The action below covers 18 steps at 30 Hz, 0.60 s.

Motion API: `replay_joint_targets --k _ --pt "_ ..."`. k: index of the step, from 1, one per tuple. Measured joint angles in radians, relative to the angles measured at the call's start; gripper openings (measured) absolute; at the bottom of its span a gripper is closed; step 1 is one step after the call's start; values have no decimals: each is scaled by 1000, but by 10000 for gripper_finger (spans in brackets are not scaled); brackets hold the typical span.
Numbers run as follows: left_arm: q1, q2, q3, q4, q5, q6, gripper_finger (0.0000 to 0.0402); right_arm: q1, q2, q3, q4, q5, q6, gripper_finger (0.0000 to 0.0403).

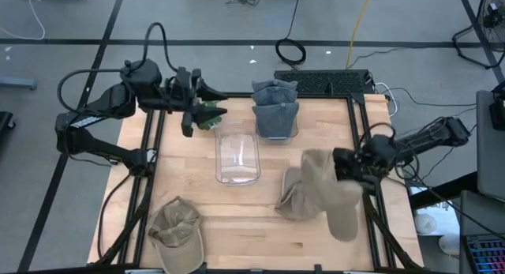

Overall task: Pick & Place hat
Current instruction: Put the bottom right brown cap into the left transparent bin

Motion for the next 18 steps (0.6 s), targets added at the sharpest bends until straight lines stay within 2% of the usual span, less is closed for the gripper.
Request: replay_joint_targets --k 6,11,14,18 --pt "35 0 0 14 77 66 276 -96 83 2 223 33 -56 0" --pt "55 0 0 17 122 125 309 -151 198 66 251 16 -60 0" --pt "68 0 0 18 158 144 320 -187 285 143 251 -55 -57 0" --pt "83 0 0 41 269 139 323 -238 388 261 251 -182 -39 0"
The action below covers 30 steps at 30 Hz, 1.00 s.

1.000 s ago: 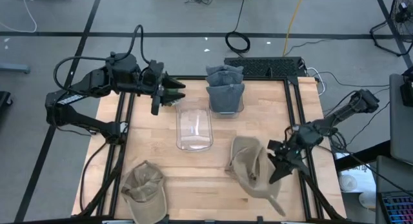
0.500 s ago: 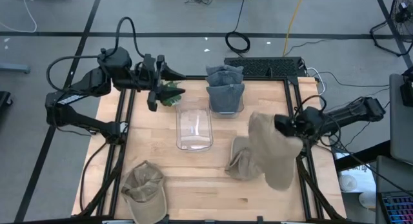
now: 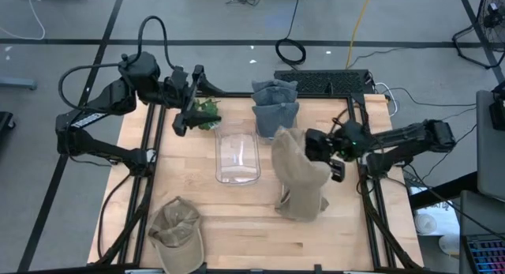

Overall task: Pick & Place hat
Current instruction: Put the bottom right brown cap into the left transparent bin

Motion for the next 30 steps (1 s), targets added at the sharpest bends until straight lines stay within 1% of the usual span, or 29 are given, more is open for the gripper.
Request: replay_joint_targets --k 4,11,16,20,30 --pt "12 0 0 57 104 -35 324 -58 83 104 1 -114 69 0" --pt "13 0 0 186 175 -53 324 -158 213 269 -1 -291 212 0" --pt "13 0 0 205 189 -62 324 -213 261 323 -8 -290 242 0" --pt "13 0 0 205 188 -42 324 -231 272 325 -7 -286 250 0" --pt "12 54 1 220 185 -20 324 -205 274 325 -41 -272 273 0"
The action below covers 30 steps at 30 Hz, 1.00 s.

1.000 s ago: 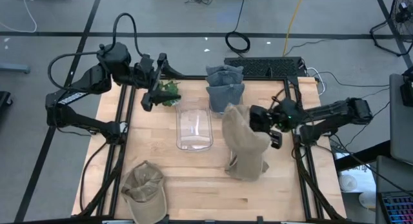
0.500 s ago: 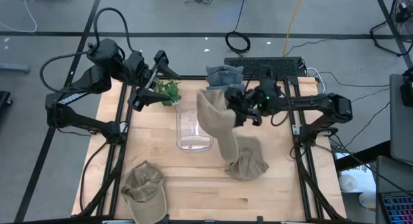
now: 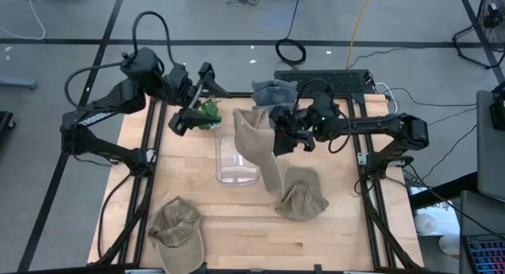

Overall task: Pick & Place hat
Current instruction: Put the bottom right brown cap into the left transparent bin

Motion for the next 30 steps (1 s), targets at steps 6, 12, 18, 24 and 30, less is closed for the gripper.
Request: replay_joint_targets --k 6,12,18,24,30 --pt "-16 14 0 53 12 -8 324 30 -1 0 2 5 0 0" --pt "-47 34 -1 64 18 -5 324 39 -1 0 4 13 25 0" --pt "-77 62 -2 65 4 10 324 50 -1 -1 4 30 40 0" --pt "-96 77 0 96 -13 24 323 59 -1 -1 1 34 53 0" --pt "-118 95 -1 132 -32 28 323 62 -1 -2 -33 32 48 0"
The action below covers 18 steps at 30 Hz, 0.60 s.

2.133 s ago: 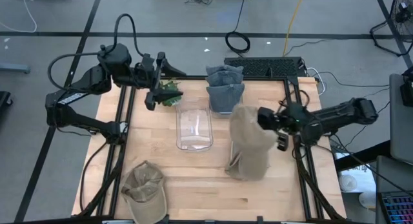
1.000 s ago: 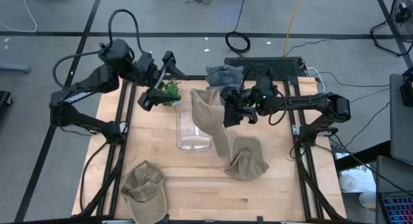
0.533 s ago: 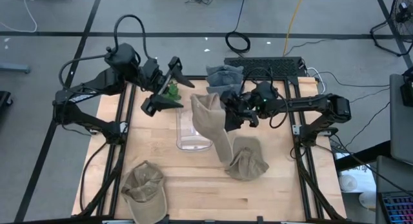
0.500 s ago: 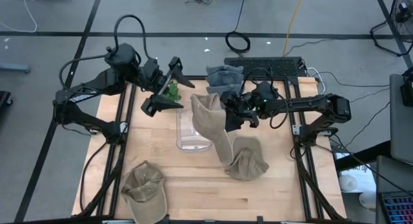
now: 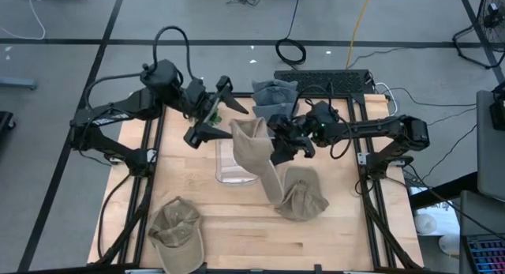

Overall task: Pick & Place hat
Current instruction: Put the bottom right brown cap into the left transparent bin

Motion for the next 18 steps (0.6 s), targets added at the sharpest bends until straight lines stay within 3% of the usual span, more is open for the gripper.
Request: replay_joint_targets --k 5,15,18 --pt "-22 -3 0 27 -2 31 269 5 0 0 -4 -1 -2 0" --pt "-34 -2 0 -21 61 19 38 10 0 0 0 20 -22 0" --pt "-34 -2 0 -23 62 13 20 13 0 0 9 26 -22 0"
